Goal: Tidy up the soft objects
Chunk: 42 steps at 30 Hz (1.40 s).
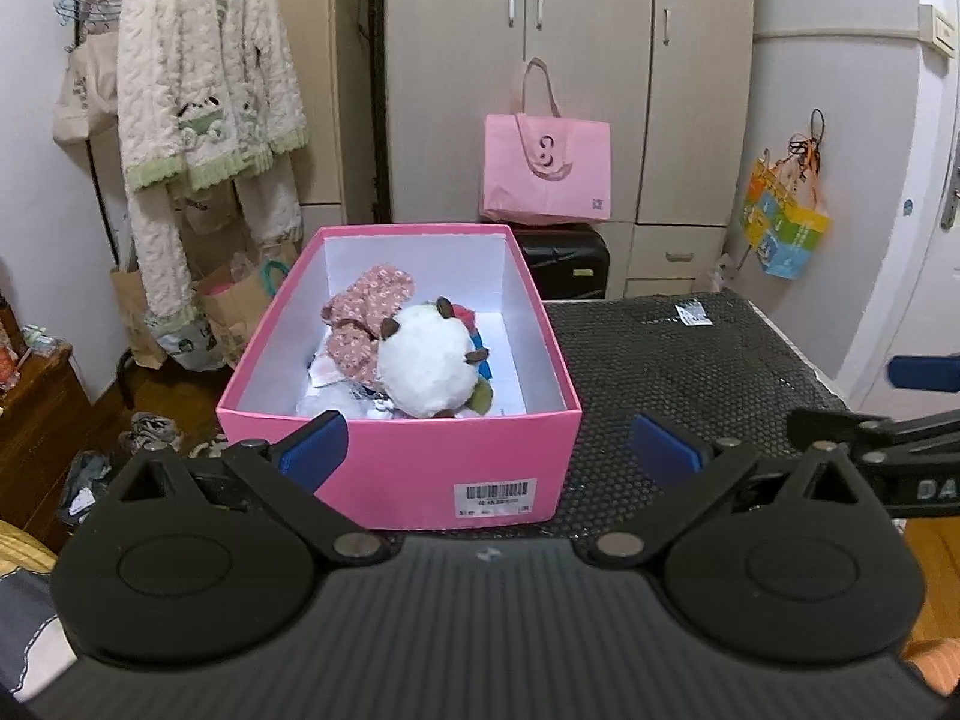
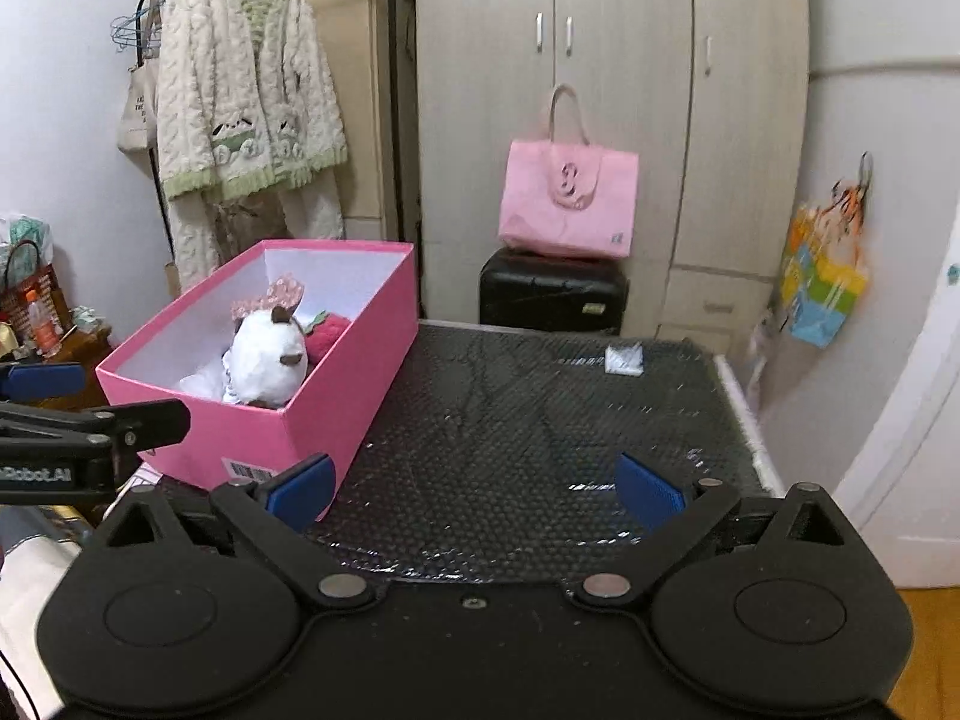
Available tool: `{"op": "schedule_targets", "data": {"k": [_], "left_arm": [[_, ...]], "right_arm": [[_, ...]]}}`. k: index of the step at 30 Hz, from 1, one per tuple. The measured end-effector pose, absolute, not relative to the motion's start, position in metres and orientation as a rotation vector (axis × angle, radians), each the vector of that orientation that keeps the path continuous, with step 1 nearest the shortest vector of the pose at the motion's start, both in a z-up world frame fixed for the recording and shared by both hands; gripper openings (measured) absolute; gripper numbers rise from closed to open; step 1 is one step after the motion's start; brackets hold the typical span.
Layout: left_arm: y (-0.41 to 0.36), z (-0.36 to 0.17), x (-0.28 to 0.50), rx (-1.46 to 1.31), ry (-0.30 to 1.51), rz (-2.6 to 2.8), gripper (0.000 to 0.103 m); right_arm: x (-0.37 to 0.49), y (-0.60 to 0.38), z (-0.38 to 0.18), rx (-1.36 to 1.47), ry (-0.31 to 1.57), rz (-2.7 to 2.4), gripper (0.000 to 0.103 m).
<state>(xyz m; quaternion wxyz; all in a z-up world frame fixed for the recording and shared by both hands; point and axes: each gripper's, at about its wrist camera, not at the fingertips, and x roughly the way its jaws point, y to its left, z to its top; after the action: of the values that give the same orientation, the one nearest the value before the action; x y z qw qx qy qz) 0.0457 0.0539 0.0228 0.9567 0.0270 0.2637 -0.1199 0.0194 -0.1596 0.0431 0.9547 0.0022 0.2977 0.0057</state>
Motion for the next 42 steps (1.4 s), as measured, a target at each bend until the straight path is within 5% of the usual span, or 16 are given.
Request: {"op": "schedule_targets", "data": {"k": [42], "left_arm": [[0.055, 0.008, 0.022, 0.101, 0.466, -0.146, 0.103]], "right_arm": [[-0.016, -0.148, 0.038, -0.030, 0.514, -0.093, 0.101]]}}
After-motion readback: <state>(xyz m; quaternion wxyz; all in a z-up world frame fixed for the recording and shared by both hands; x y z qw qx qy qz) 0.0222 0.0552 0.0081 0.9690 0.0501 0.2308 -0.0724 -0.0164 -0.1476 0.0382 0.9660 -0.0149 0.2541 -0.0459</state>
